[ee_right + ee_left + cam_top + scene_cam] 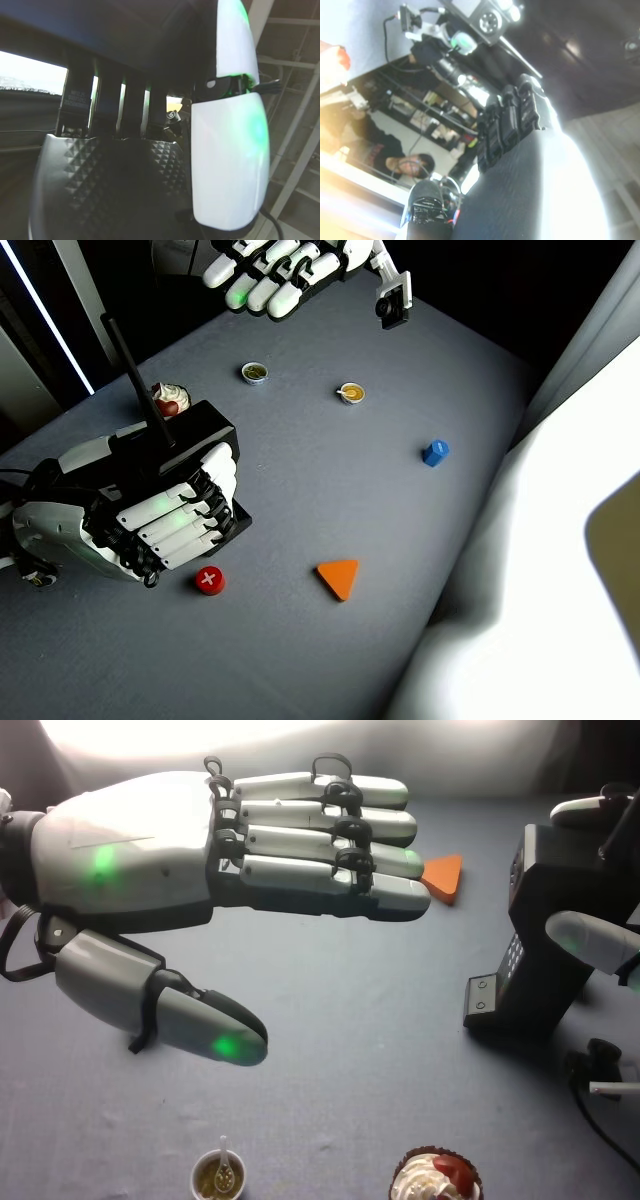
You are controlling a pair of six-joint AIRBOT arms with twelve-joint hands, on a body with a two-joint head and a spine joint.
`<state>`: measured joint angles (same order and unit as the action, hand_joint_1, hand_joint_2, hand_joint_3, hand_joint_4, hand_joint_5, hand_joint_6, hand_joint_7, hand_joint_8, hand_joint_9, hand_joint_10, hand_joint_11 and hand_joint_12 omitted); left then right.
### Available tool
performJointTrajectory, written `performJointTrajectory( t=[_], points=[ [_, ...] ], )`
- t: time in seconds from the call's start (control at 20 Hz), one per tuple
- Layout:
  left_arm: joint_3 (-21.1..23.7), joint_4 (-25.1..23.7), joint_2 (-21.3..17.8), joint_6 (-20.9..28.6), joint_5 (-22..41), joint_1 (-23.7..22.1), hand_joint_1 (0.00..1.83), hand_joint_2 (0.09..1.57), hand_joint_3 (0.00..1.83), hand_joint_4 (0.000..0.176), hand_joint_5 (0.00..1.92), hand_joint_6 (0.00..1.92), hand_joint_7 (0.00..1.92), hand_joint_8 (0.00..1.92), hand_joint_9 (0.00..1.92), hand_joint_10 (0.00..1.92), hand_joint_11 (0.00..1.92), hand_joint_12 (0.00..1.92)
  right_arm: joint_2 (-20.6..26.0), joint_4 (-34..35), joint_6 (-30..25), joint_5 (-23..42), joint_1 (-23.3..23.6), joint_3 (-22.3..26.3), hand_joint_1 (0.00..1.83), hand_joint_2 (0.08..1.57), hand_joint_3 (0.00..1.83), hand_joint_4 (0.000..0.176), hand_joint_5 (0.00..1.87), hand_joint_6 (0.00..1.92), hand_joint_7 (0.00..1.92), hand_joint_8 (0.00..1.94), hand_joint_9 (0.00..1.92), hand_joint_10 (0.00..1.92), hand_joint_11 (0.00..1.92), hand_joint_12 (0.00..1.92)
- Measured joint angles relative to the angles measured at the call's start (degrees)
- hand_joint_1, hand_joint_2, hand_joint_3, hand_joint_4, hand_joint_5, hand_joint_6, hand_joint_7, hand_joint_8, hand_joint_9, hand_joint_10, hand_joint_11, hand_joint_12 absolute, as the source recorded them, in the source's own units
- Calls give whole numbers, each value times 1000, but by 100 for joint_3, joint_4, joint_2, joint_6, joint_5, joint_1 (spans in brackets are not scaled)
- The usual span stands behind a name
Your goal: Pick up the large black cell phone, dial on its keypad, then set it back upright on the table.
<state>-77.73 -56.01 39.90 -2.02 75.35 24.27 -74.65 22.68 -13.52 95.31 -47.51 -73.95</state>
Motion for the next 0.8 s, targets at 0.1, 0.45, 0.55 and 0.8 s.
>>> performJointTrajectory(
  t=[0.1, 0.45, 0.55, 0.8],
  points=[
    [0, 9, 0, 2, 13, -13, 0, 1219, 0, 30, 199, 0, 253, 2, 128, 2, 0, 221, 0, -33, 2, 0, 0, 0, 1352, 1192, 0, 0, 731, 1304, 804, 1159, 841, 1366, 661, 1149],
    [0, 4, 0, 20, 11, -13, 0, 1184, 0, 40, 193, 1, 251, 0, 104, 2, 0, 111, -2, -83, 37, -2, 0, -28, 1103, 1233, 0, 0, 748, 1317, 872, 239, 952, 252, 654, 1032],
    [0, 4, 2, 22, 11, -11, 0, 1197, 6, 32, 202, 2, 235, 0, 102, 0, 0, 142, -2, -76, 42, -33, 0, -37, 1109, 1188, 0, 0, 683, 614, 907, 46, 959, 143, 610, 1059],
    [-13, -4, 13, 66, 9, 24, 0, 1206, 0, 45, 196, 1, 250, 2, 110, 0, 0, 130, -17, -109, 46, -55, -17, -37, 1013, 1177, 0, 0, 746, 13, 809, 0, 877, 1, 491, 1041]
  ],
)
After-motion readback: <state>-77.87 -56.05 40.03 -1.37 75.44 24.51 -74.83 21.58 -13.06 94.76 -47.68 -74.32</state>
